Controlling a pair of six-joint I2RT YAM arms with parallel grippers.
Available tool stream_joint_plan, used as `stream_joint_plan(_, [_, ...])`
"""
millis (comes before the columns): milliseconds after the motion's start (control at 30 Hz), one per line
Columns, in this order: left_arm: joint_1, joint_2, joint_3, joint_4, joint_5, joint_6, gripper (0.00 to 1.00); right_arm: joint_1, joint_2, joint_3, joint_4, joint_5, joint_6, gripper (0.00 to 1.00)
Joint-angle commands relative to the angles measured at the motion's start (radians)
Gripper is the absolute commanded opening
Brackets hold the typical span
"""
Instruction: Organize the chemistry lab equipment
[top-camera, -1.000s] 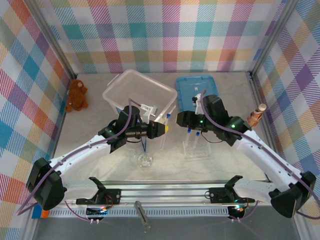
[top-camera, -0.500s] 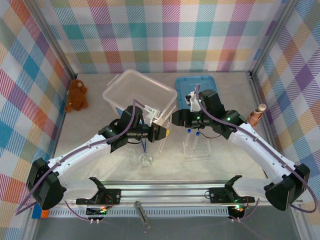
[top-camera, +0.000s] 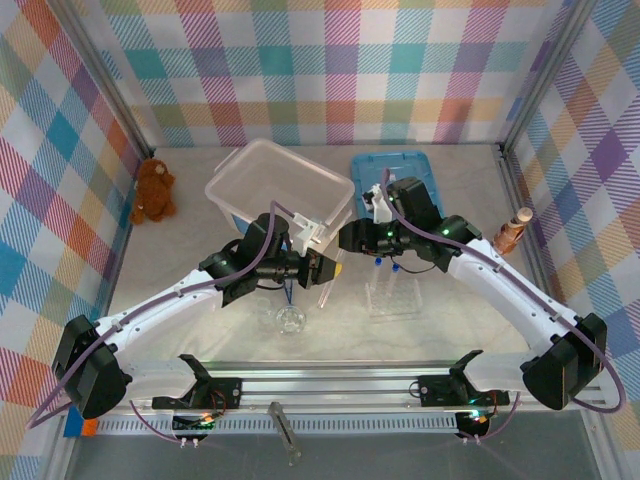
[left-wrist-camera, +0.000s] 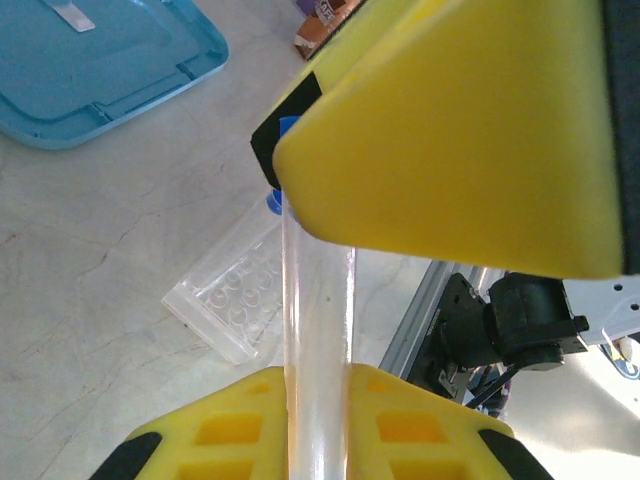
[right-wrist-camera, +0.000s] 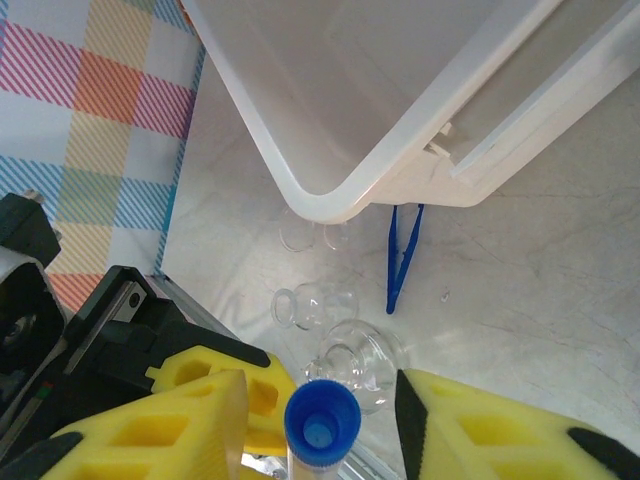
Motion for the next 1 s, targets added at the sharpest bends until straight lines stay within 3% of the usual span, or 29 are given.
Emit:
stream_joint_plan(0, [-0.016, 0.003, 0.034, -0.007, -0.006, 0.02, 0.15, -0.006, 0.011, 0.009, 0.023, -0.037, -0.012, 0.38])
stream_joint_plan(467, [-0.017, 0.026, 0.055, -0.009, -0.021, 0.017, 0.16, -0.006, 0.001, 0.003, -0.024, -0.045, -0.049, 0.2])
stream_joint_plan(733, [-0.016, 0.008, 0.068, -0.01, -0.057, 0.003, 0.52, -0.005, -0.055, 0.008, -0.042, 0.027, -0.06, 0.19])
stream_joint_plan(967, [-0.015, -0.054, 0.058, -0.027, -0.136, 0.007, 0.54, -0.006, -0.151, 0.035, -0.092, 0.193, -0.105, 0.21])
